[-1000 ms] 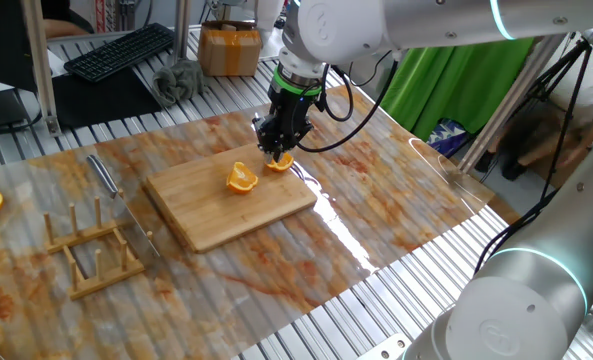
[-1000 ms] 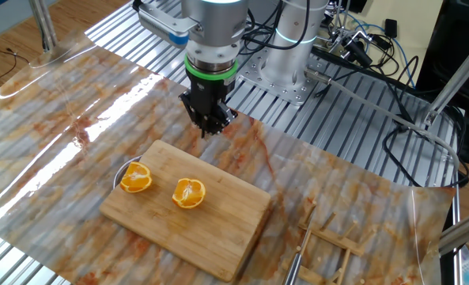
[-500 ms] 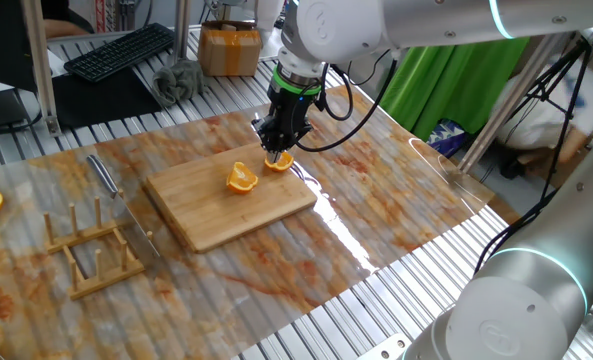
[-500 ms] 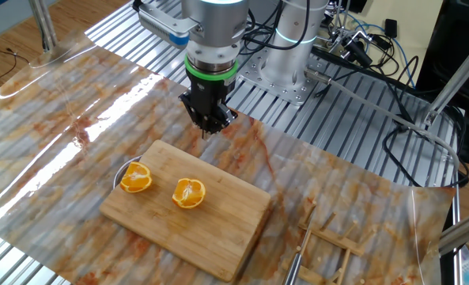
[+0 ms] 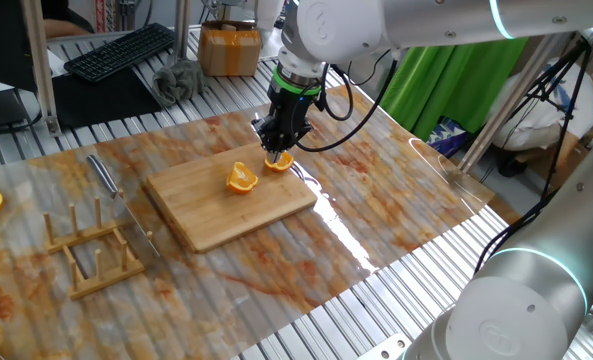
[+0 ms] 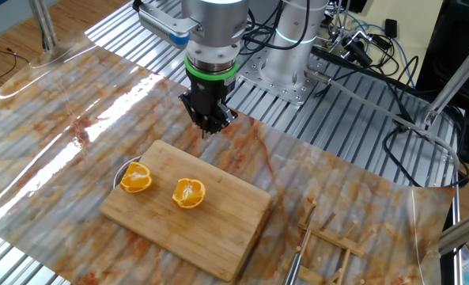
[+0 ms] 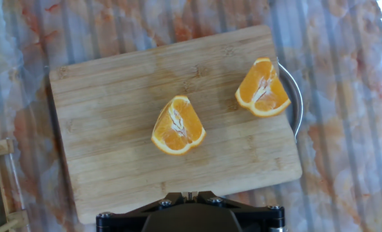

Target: Chop the orange

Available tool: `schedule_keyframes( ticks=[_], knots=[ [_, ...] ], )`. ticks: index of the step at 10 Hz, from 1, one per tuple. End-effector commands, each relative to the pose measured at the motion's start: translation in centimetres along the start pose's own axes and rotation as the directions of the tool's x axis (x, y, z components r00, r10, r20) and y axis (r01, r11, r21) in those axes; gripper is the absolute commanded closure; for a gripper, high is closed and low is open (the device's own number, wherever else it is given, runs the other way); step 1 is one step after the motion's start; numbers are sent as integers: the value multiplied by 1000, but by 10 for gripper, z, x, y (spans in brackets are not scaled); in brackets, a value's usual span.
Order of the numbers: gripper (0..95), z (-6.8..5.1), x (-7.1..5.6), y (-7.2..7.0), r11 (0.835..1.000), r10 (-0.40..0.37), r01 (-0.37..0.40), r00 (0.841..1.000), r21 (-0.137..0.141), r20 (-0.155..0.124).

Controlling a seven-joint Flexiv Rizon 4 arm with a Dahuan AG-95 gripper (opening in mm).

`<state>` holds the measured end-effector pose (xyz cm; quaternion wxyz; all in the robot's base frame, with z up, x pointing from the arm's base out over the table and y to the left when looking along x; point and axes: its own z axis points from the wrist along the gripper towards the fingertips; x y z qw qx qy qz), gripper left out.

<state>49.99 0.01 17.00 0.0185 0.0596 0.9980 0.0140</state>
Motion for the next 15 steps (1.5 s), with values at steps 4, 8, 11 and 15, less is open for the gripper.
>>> schedule_keyframes(
  ticks=[4, 8, 11, 15],
  knots=[
    [950, 0, 0, 0, 1000, 0, 0, 1000, 1, 1],
    [950, 0, 0, 0, 1000, 0, 0, 1000, 1, 1],
    [950, 0, 0, 0, 991, 126, -125, 991, 42, -33],
    [950, 0, 0, 0, 992, 120, -118, 992, 50, -41]
  ],
)
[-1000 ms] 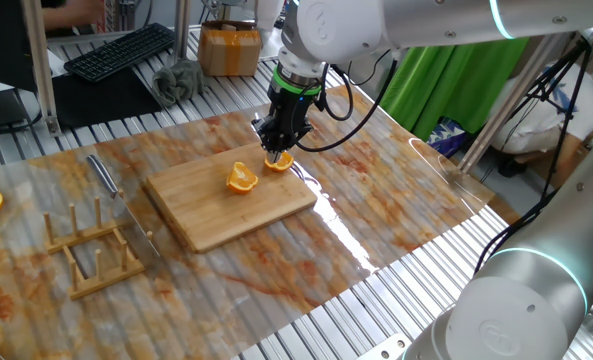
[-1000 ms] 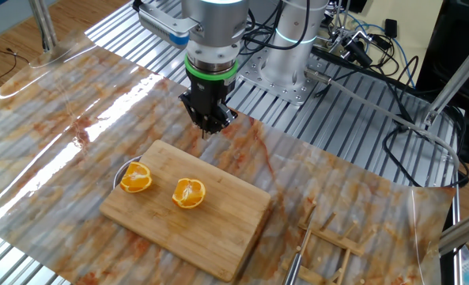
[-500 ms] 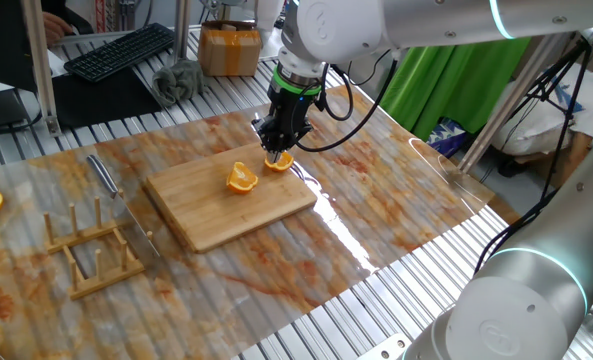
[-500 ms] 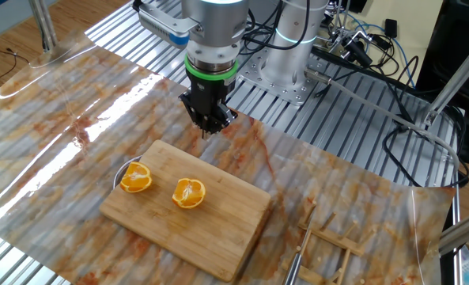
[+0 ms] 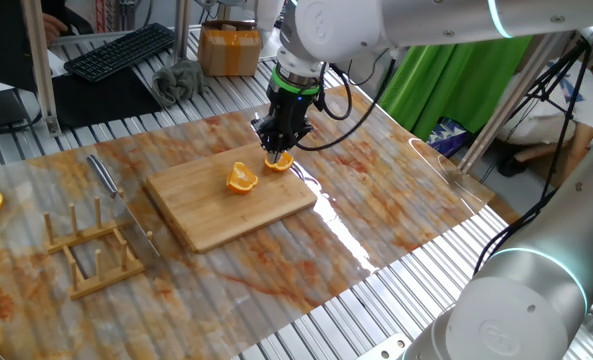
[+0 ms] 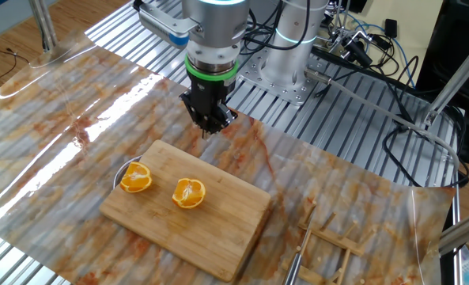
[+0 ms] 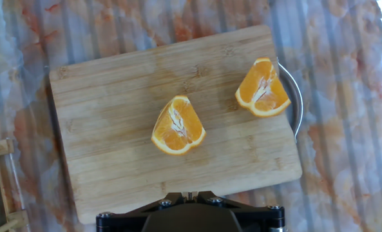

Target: Chop the orange

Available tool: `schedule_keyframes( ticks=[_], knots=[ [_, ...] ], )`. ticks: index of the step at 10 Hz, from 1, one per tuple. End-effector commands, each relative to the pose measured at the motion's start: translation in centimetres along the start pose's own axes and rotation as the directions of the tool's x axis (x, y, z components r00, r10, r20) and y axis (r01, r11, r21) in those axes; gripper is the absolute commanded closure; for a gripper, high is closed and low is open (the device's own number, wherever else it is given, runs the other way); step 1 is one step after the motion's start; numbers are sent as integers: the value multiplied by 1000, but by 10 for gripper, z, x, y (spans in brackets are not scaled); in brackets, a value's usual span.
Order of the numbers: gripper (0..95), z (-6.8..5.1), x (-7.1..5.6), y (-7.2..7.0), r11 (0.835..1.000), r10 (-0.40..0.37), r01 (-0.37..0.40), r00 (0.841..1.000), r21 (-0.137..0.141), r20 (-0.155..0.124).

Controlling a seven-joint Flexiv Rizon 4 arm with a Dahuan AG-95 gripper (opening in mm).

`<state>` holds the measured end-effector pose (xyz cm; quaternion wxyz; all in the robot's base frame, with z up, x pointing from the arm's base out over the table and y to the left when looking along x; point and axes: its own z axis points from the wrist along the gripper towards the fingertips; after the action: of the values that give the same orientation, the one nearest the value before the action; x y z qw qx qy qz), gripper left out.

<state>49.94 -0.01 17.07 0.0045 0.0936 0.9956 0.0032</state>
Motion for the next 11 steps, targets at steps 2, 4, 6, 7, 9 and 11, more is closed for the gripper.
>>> schedule_keyframes(
  ticks=[2, 4, 6, 7, 9, 11],
  knots=[
    [950, 1, -1, 0, 998, 57, -56, 998, 26, -24],
    [950, 1, -1, 0, 997, 69, -67, 997, 30, -38],
    [950, 1, -1, 0, 997, 66, -65, 997, 30, -40],
    [950, 1, -1, 0, 998, 58, -57, 998, 28, -40],
    [950, 1, -1, 0, 1000, 19, -18, 999, 19, -38],
    [950, 1, -1, 0, 1000, 0, 0, 999, 16, -37]
  ],
)
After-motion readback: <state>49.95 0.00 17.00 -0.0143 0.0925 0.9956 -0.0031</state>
